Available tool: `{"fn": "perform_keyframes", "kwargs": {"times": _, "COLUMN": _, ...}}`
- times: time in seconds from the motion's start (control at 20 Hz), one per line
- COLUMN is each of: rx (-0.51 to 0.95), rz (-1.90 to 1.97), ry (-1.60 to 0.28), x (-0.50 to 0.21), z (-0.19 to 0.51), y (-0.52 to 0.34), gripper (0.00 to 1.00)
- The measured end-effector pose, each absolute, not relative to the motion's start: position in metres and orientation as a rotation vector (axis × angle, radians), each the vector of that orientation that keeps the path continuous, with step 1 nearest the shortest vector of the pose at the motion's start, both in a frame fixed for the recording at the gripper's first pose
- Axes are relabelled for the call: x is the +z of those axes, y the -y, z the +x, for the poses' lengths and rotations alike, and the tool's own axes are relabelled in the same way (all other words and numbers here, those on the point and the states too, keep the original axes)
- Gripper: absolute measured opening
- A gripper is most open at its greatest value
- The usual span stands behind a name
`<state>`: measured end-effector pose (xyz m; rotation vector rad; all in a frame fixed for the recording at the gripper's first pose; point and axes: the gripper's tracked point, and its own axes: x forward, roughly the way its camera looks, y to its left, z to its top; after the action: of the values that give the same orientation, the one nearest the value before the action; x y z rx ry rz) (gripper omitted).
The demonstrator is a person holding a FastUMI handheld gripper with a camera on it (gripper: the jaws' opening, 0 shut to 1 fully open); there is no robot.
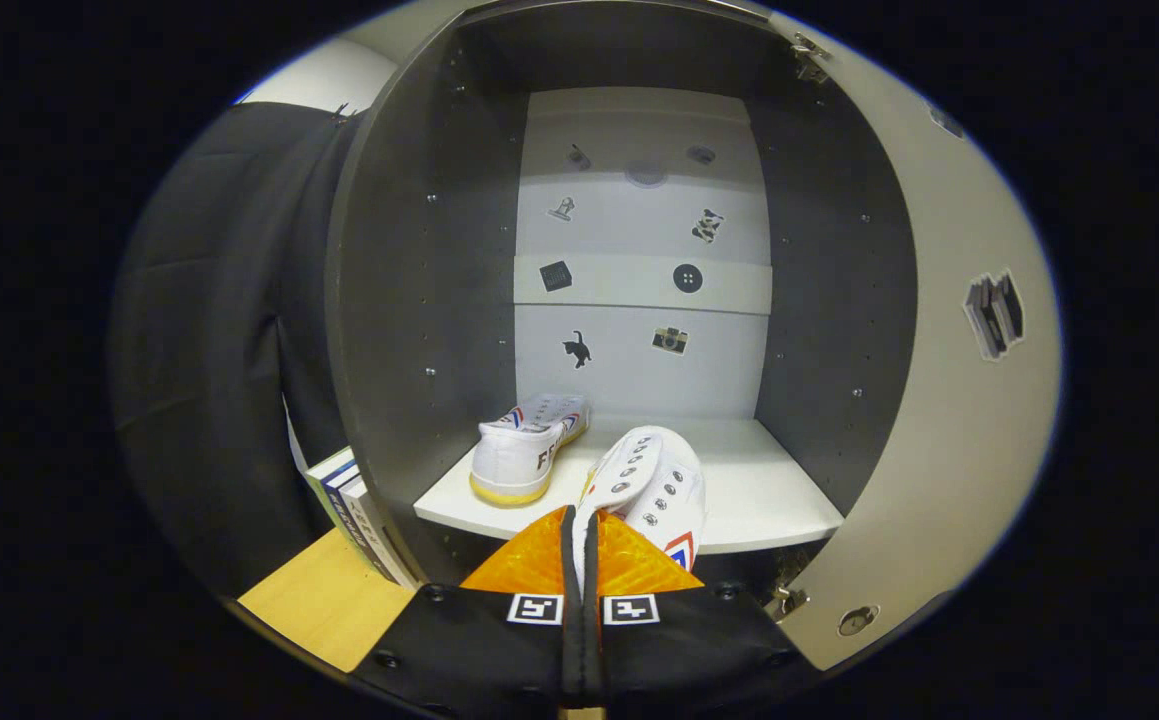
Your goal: Open the shoe cabinet door, grab the shoes and put them into the shoe cabinet, then close the shoe cabinet door.
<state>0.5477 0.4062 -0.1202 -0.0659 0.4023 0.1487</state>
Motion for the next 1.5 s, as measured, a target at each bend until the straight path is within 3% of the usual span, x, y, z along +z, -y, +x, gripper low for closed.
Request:
{"fn": "perform_keyframes", "kwargs": {"times": 0.65, "rx": 0.183, "rz": -0.130, "ry": -0.381, "x": -0.131, "z": 0.630, "y": -0.414, "gripper": 0.00}}
{"fn": "perform_keyframes", "kwargs": {"times": 1.35, "rx": 0.196, "rz": -0.145, "ry": -0.396, "x": -0.145, "z": 0.672, "y": -0.418, "gripper": 0.01}}
{"fn": "perform_keyframes", "kwargs": {"times": 1.45, "rx": 0.186, "rz": -0.171, "ry": -0.393, "x": -0.144, "z": 0.671, "y": -0.413, "gripper": 0.02}}
{"fn": "perform_keyframes", "kwargs": {"times": 1.5, "rx": 0.203, "rz": -0.172, "ry": -0.405, "x": -0.148, "z": 0.668, "y": -0.418, "gripper": 0.11}}
